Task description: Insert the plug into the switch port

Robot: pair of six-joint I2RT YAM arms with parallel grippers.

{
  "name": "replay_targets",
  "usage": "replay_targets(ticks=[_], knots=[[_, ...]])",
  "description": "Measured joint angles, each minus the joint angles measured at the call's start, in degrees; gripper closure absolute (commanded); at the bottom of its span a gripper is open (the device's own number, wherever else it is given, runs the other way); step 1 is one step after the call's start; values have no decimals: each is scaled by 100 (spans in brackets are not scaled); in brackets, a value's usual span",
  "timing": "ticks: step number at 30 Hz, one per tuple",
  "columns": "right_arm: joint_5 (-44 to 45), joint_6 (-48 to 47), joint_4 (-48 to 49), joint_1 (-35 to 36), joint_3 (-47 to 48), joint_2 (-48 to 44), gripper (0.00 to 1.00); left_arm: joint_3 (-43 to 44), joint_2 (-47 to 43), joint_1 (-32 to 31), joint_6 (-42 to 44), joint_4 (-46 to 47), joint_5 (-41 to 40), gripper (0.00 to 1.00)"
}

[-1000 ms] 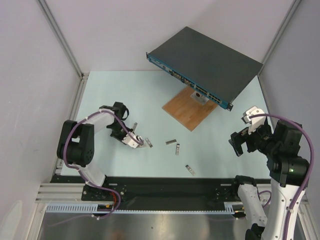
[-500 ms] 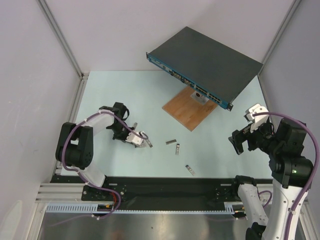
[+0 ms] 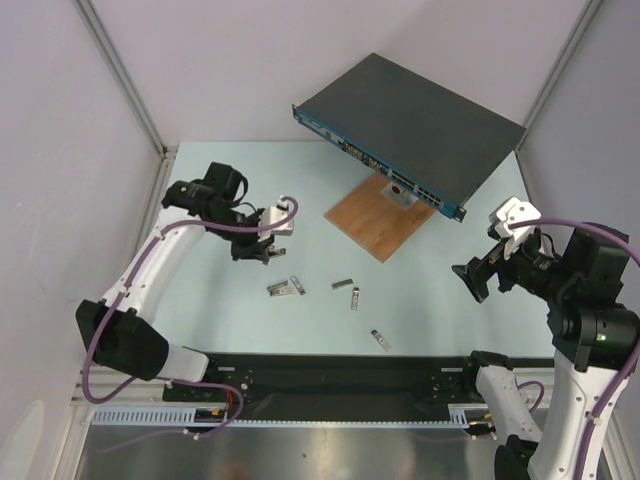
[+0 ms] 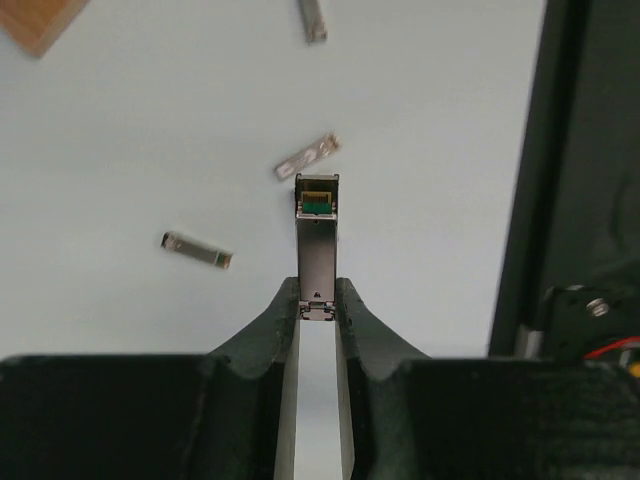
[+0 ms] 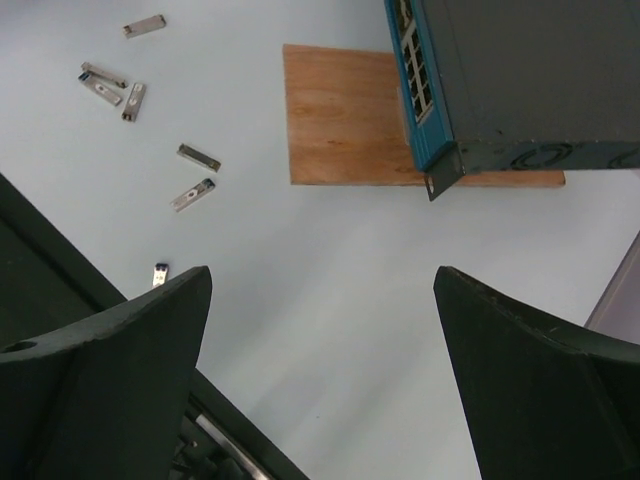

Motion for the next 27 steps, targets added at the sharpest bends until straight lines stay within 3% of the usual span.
replay_targets(ticks=[7, 10, 17, 27], knots=[[-734, -608, 356, 46, 55, 343, 5, 726, 2, -498, -1506, -341, 1132, 100], [-601, -562, 776, 476, 146, 671, 7, 758, 2, -748, -2013, -411, 1534, 100], [1088, -577, 1510, 3421, 739, 1939, 11, 758, -4, -1110, -3099, -505, 2168, 100], [1821, -1421, 1843, 5893, 98, 1757, 28, 409, -258, -1513, -4030, -240, 2892, 100]])
